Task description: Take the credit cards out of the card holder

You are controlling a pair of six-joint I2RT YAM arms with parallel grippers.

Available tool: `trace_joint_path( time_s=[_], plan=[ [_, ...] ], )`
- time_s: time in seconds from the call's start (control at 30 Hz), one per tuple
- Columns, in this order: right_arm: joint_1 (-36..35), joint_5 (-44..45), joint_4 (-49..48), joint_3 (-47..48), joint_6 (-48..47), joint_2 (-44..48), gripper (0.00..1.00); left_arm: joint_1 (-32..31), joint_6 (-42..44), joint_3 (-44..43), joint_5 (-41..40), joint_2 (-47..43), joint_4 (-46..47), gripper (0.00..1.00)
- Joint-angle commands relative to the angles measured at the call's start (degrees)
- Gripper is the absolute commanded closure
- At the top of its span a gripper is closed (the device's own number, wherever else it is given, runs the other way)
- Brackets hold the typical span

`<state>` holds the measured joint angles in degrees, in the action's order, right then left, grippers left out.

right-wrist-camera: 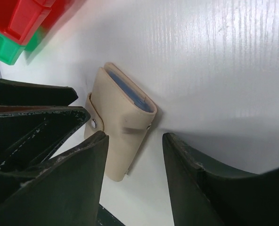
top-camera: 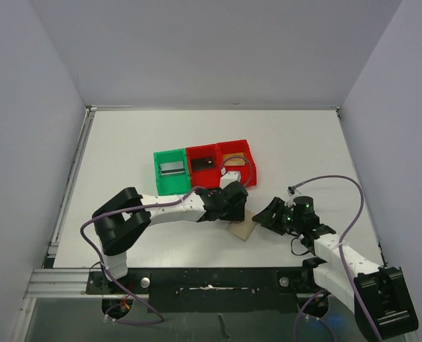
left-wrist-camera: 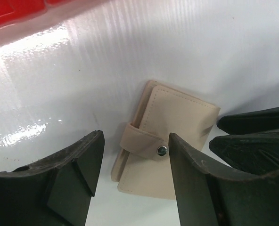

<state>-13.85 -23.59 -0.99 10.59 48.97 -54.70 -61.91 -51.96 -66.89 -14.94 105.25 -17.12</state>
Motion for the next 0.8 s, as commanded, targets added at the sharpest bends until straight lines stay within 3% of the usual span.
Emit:
trace_joint_path(
  time_s=[0.0, 0.27, 0.6, 0.7, 0.77],
  plan=[
    [0.2, -0.6, -5.1, -2.5, 4.5, 3.9, 0.48, -1.8, 6.4, -0.1, -3.1, -0.6, 4.0, 0.45],
    [0.0, 0.1, -8.0, -3.9, 6.8, 2.1, 0.46, -5.1, 15.0, -0.1, -3.3, -1.4, 3.7, 0.45],
    [-1.4, -0.9, -16.3, -2.0, 8.1, -9.3, 0.52, -6.4, 18.4, -3.9, -9.1, 4.4, 0.5, 0.57],
    [-1.5, -0.8, -15.4, -0.8, 7.2, -10.6, 0.59, -6.8, 20.0, -3.6, -10.3, 4.8, 2.3, 0.63],
    [-1.6, -1.0, -15.2, -0.4, 6.6, -10.9, 0.71, -7.3, 20.7, -3.4, -11.3, 5.0, 3.3, 0.66]
  ],
)
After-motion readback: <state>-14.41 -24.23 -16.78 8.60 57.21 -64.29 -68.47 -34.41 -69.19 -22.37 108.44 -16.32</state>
